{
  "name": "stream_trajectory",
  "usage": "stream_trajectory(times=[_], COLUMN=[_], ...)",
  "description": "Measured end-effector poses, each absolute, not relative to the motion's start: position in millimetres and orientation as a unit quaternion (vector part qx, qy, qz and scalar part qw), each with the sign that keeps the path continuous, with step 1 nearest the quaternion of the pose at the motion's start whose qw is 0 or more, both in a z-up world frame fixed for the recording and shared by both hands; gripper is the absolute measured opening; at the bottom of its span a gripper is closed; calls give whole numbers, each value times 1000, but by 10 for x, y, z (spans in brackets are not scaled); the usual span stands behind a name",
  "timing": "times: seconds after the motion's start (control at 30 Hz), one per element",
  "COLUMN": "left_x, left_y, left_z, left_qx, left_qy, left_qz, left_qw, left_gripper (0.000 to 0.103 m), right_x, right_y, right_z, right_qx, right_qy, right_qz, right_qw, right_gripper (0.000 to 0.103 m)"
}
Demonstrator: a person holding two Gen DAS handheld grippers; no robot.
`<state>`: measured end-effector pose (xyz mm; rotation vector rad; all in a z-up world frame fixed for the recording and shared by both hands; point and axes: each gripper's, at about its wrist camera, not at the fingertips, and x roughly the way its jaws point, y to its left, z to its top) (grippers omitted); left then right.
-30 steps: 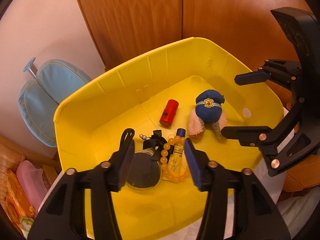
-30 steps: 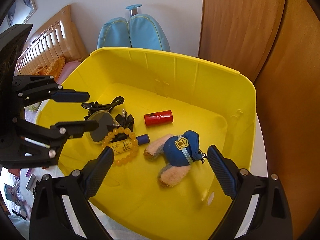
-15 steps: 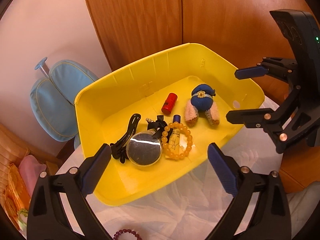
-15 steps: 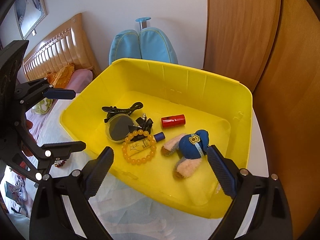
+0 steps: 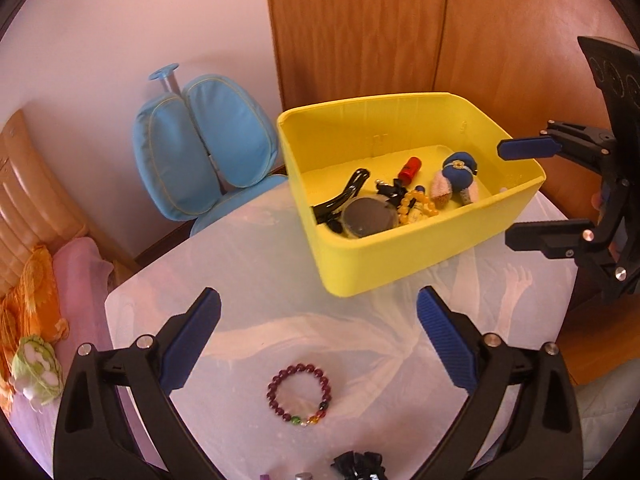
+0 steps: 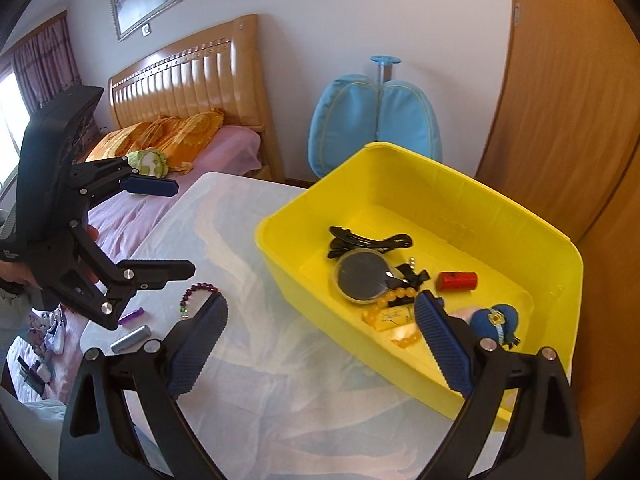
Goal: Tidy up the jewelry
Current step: 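Withdraw the left gripper while moving the right gripper toward the dark red bracelet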
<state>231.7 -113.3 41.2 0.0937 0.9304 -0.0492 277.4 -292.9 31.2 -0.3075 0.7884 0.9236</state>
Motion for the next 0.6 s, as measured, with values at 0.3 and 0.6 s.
stream_trajectory(times=[0.3,0.6], left_x=[1747,1476], left_y=[-526,-244], left_z=[154,-376], left_qx=[-1,-27], left_qy=[472,509], left_qz=[35,52], left_qw=[881,859], left_gripper=[96,96], right_x=[2406,2248], right_y=[-2241,-1625], right_z=[133,-519], right_qx=[-170,-188], right_qy=[384,451], right_qz=[511,506], right_qw=[750,711], right_gripper=[95,95])
